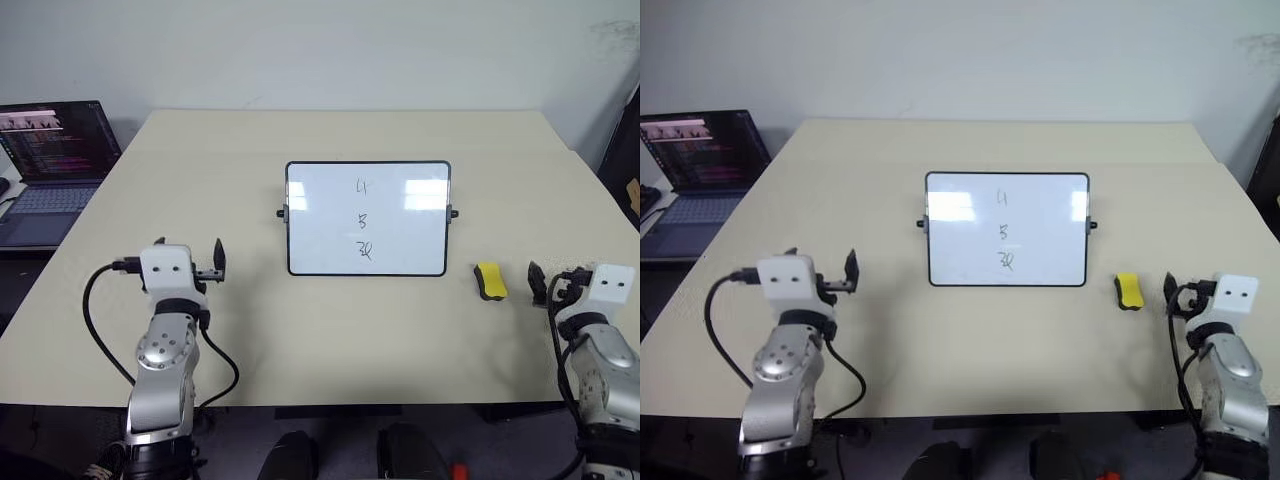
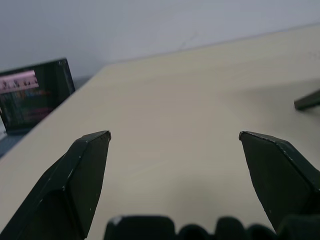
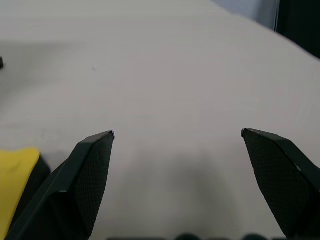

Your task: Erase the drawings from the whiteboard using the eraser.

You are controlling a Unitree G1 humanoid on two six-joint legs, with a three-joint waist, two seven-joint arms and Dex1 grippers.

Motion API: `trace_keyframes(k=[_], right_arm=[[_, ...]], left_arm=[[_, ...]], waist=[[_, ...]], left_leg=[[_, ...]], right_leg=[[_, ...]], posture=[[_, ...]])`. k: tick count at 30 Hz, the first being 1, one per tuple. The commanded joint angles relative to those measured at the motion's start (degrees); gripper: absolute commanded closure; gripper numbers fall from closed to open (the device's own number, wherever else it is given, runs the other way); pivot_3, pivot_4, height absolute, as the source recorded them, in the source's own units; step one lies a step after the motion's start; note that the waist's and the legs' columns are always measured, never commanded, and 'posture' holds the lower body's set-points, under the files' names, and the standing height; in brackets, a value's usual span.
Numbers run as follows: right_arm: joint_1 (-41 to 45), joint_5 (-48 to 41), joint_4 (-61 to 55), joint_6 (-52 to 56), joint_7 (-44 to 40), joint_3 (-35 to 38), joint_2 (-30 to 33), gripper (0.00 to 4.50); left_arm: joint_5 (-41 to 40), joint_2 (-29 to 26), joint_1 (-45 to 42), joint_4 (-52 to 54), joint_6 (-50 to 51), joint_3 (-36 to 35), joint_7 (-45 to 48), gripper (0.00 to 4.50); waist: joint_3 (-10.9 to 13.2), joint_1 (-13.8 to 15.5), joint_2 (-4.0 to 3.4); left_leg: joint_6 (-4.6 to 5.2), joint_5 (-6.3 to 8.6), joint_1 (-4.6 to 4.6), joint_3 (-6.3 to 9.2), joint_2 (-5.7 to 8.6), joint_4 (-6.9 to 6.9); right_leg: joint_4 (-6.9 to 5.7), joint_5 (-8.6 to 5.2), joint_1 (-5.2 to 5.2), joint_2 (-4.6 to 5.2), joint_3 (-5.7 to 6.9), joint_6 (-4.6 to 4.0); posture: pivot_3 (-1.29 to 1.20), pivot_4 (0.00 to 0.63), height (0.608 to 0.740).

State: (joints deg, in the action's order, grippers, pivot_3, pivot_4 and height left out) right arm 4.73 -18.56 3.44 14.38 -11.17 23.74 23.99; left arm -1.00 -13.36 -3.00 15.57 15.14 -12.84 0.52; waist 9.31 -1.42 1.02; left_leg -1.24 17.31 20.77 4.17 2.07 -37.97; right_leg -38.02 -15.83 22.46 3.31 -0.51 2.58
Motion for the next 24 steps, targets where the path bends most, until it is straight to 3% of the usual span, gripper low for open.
trace_keyframes(k=[1,10,14,18,24], right_arm=[[-0.58,-2.45,-3.18,2.45,1.17,2.78,-0.49,0.06],[-2.84,0.71,-8.17,5.23,6.93,4.39,-0.37,0.06],[-4.58,3.68,-7.58,-4.63,3.83,2.56,-0.23,0.06],[-3.45,0.38,-7.15,-3.10,3.37,4.46,-0.50,0.06],[-4.08,-4.92,-13.62,0.58,3.31,6.24,-1.82,0.06]], left_arm=[[0.33,0.94,0.40,2.19,-0.87,0.03,-1.01,0.00],[-3.15,-0.66,4.25,2.48,0.36,-4.36,1.88,0.00],[-5.26,-1.62,5.50,3.29,0.90,-6.94,2.77,0.00],[-7.20,-1.89,6.60,3.88,0.60,-7.71,4.85,0.00],[-12.90,-8.25,-0.75,0.70,0.21,-6.21,15.26,0.00]], waist=[[0.00,0.04,0.00],[0.00,0.00,-0.01],[0.00,0.12,-0.02],[-0.01,0.04,-0.01],[-0.01,0.47,-0.02]], left_leg=[[0.00,0.00,-0.01,0.01,0.00,-0.01],[0.01,0.01,-0.09,0.02,0.00,0.01],[0.01,0.01,-0.08,0.04,0.00,0.00],[0.01,0.01,-0.14,-0.01,0.03,0.00],[0.01,0.01,-0.13,0.06,0.00,0.00]], right_leg=[[-0.01,0.00,-0.03,0.00,0.02,0.00],[0.02,0.00,-0.11,-0.01,0.02,0.01],[0.04,0.00,-0.12,-0.01,0.06,0.01],[0.05,0.00,-0.15,0.00,-0.01,0.02],[0.01,0.00,-0.16,-0.01,0.10,0.01]], posture=[[0.00,0.150,0.740],[0.00,0.150,0.740],[0.00,0.150,0.740],[0.00,0.150,0.740],[0.00,0.150,0.740]])
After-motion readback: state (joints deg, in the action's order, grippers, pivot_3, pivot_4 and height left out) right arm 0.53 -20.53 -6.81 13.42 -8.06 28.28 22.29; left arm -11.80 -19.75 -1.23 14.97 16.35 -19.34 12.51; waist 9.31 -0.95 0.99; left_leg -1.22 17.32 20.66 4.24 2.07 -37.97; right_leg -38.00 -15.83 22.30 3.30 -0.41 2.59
